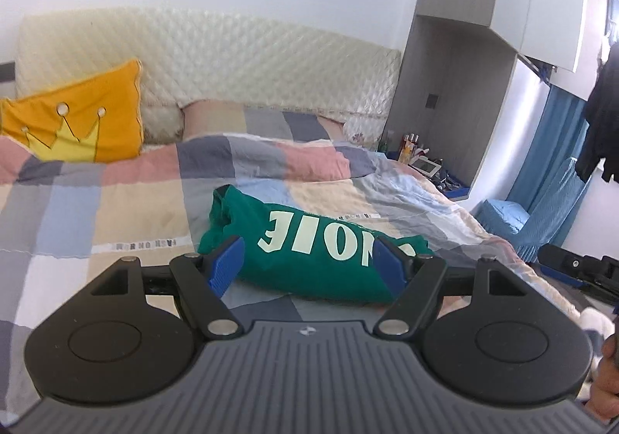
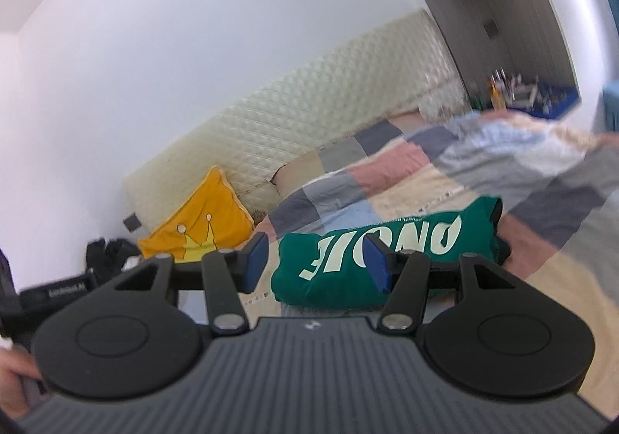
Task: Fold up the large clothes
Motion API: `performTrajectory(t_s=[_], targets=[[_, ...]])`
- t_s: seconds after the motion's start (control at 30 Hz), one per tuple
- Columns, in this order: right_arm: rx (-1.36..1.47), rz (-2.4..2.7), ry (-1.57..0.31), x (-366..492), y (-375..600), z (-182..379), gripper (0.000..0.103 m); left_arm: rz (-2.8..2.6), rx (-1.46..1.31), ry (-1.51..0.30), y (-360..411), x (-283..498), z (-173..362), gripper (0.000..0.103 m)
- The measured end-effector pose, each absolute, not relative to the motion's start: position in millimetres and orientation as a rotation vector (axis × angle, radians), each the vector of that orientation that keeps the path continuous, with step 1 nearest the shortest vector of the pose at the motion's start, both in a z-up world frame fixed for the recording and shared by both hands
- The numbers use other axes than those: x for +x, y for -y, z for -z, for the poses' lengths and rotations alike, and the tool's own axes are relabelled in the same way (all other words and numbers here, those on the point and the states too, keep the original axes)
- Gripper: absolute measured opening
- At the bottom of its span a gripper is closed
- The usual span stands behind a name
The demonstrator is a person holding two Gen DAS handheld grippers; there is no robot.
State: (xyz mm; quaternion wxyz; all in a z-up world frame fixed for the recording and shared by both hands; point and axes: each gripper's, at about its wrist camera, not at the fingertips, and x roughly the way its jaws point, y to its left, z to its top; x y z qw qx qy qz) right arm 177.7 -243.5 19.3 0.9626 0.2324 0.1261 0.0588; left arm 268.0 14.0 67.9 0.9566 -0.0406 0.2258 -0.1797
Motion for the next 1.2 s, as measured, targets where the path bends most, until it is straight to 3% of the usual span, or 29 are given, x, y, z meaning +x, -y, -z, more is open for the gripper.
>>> performTrajectory(t_s=[0.53, 1.2], targets=[[0.275, -0.076, -0.231, 121, 200, 27, 0.058, 0.366, -0.016, -0.379, -16, 171, -5, 0.077], [0.238, 0.007, -0.33, 170, 200, 116, 0.058, 0.323, -0.005, -0.45, 3, 202, 70, 0.077]])
